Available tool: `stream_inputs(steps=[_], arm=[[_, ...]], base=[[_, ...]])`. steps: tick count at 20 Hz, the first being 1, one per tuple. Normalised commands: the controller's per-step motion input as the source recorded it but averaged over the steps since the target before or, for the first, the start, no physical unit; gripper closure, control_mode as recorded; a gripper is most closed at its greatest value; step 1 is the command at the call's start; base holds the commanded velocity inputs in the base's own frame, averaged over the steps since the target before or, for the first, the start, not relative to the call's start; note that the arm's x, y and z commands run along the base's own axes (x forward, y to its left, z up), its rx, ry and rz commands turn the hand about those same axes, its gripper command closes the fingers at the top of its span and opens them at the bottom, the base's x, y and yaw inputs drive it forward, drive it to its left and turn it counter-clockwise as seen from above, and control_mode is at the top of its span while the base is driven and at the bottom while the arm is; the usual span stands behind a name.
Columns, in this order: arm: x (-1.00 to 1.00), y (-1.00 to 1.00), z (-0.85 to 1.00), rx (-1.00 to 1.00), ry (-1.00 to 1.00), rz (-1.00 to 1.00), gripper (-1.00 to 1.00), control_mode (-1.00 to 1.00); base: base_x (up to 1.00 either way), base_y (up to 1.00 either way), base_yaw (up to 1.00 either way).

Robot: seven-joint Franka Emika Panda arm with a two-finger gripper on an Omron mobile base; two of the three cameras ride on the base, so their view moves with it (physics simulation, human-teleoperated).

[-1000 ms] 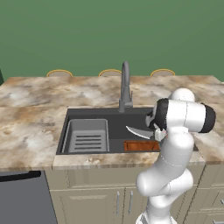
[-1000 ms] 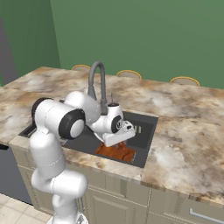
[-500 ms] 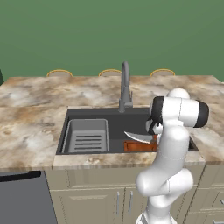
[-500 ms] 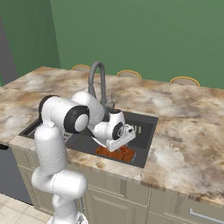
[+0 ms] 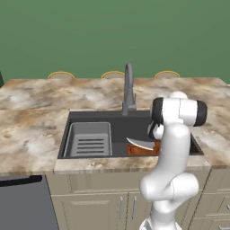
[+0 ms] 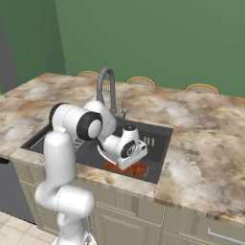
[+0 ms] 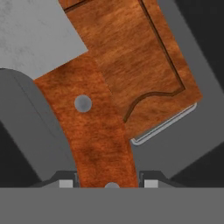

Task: Move the cutting board and knife to the sink. Then move spray from the cabinet to the counter.

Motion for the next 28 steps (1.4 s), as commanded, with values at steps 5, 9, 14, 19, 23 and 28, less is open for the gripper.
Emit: stream_inputs(steps=[5, 9, 14, 19, 23, 28], arm=[[0.18, 0.00, -0.29, 0.06, 0.00, 0.03, 1.00, -1.00], [0.21, 0.00, -0.31, 0.06, 0.00, 0.03, 1.00, -1.00], [0.17, 0.00, -0.30, 0.03, 0.00, 0.04, 1.00, -1.00], [0.24, 0.00, -0.29, 0.03, 0.02, 0.03, 1.00, -1.00], [0.19, 0.00, -0.30, 0.00, 0.00, 0.01, 1.00, -1.00], [0.18, 0.00, -0.30, 0.00, 0.00, 0.00, 1.00, -1.00]], base=[[0.00, 0.00, 0.00], [0.00, 0.00, 0.00], [0.00, 0.00, 0.00], [0.00, 0.00, 0.00], [0.00, 0.00, 0.00], [0.00, 0.00, 0.00]])
